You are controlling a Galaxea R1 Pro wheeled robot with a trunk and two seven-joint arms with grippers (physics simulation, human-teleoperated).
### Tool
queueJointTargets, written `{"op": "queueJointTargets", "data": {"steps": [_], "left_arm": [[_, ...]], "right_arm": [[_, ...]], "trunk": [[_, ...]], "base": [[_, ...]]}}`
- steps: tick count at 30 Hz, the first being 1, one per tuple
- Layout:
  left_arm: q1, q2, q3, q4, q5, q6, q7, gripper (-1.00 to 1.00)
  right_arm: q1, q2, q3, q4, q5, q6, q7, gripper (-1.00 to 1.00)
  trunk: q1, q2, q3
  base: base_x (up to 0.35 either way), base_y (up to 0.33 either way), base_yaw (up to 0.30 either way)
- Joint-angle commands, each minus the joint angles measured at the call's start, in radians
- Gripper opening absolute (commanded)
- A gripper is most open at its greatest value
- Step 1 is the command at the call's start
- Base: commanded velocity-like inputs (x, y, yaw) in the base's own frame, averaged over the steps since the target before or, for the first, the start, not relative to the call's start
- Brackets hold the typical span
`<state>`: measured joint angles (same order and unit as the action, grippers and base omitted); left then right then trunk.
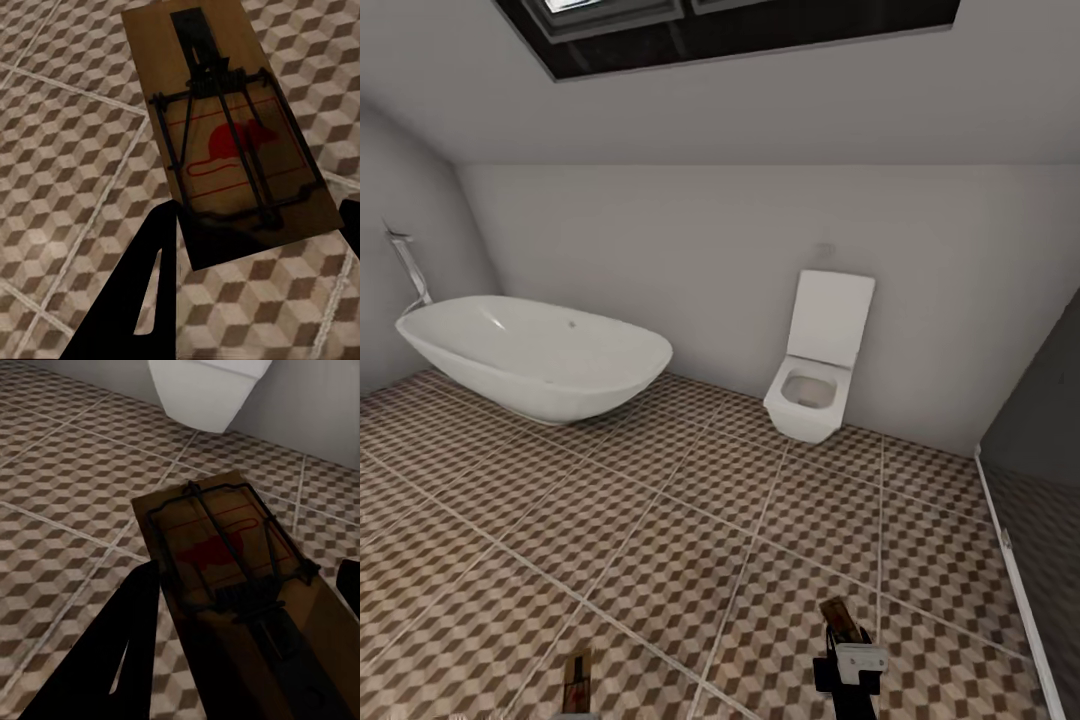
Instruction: Take the four mousetraps from the cabinet in the bathroom and place them on the bathroom floor. Make sure all four end up on the same floor surface, and ensure that at least two of them are either under or directly next to the same bathroom sink.
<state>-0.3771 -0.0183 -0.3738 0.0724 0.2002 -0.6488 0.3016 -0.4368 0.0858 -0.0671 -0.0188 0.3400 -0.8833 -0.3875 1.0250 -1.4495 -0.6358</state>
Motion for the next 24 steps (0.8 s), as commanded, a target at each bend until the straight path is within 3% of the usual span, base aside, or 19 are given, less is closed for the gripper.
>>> {"op": "queueJointTargets", "data": {"steps": [1,24], "left_arm": [[-0.001,-0.001,-0.009,0.004,0.004,-0.005,0.005,-1.0],[-0.002,0.0,-0.008,0.004,0.004,-0.005,0.005,-1.0]], "right_arm": [[0.0,0.0,-0.007,0.0,0.011,-0.002,-0.007,-1.0],[0.0,0.0,-0.007,0.0,0.01,-0.002,-0.007,-1.0]], "trunk": [[0.0,-0.001,-0.001],[0.0,-0.001,-0.001]], "base": [[0.0,0.0,0.286],[0.0,0.0,0.286]]}}
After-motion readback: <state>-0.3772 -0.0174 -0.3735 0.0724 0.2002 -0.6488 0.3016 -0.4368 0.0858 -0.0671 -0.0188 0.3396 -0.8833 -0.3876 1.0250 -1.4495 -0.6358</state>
